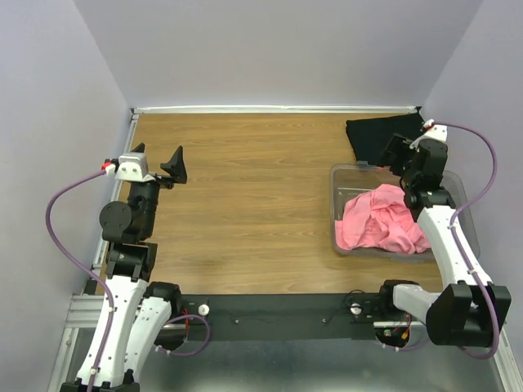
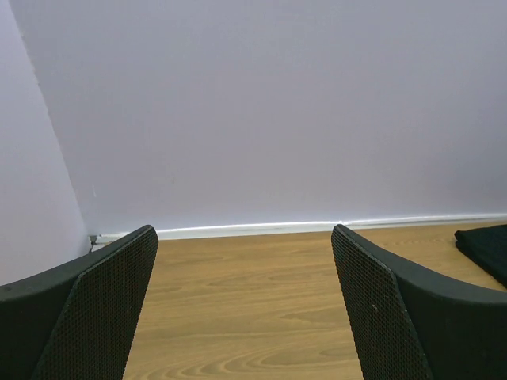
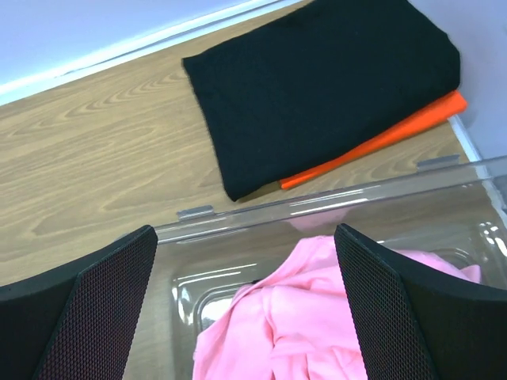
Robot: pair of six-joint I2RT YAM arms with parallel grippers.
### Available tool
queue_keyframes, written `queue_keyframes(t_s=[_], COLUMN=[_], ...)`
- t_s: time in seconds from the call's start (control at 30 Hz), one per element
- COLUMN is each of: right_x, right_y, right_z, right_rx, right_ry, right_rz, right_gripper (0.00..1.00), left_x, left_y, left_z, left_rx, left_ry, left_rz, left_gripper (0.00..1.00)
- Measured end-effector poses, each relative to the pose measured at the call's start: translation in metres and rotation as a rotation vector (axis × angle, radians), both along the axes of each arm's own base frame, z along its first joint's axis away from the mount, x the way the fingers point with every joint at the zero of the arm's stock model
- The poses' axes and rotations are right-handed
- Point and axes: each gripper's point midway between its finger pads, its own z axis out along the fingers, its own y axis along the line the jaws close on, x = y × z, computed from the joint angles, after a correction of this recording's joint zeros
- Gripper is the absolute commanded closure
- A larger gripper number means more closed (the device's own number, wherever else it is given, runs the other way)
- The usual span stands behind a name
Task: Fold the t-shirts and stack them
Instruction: Grab the tshirt from the pile
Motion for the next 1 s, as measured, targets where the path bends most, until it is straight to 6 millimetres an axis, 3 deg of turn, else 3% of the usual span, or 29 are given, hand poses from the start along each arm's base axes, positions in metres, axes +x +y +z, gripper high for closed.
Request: queue_keyframes(t_s=[0.13, 0.3, 0.43, 0.53, 0.67, 1.0], right_x=[-0.001, -0.011, -0.008, -0.006, -0.026, -0.048], right_y=[0.014, 0.047, 0.045, 0.04, 0.034, 0.02], right_z=[0.005, 0.001, -0.015, -0.045, -0.093, -0.161], right_rx=[-0.036, -0.207, -0.292, -0.306, -0.281, -0.283], right_ry=[-0.009, 0.033, 0.138, 0.26, 0.45, 0.701], right_rz=[0.119, 0.451, 0.532, 0.575, 0.626, 0.667], right_gripper=[0.0, 0.0, 0.0, 0.0, 0.0, 0.05], left_x=[0.002, 0.002, 0.001, 0.001, 0.001, 0.001], left_y=[0.0, -0.004, -0.007, -0.009, -0.012, -0.017], left_z=[-0.005, -0.006, -0.006, -0.006, -0.006, -0.007], left_rx=[0.001, 0.005, 0.007, 0.01, 0.013, 0.013], left_ry=[0.011, 0.012, 0.012, 0.012, 0.013, 0.016], left_rz=[0.0, -0.022, -0.038, -0.049, -0.062, -0.094], left_gripper=[0.02, 0.02, 0.02, 0.02, 0.02, 0.02])
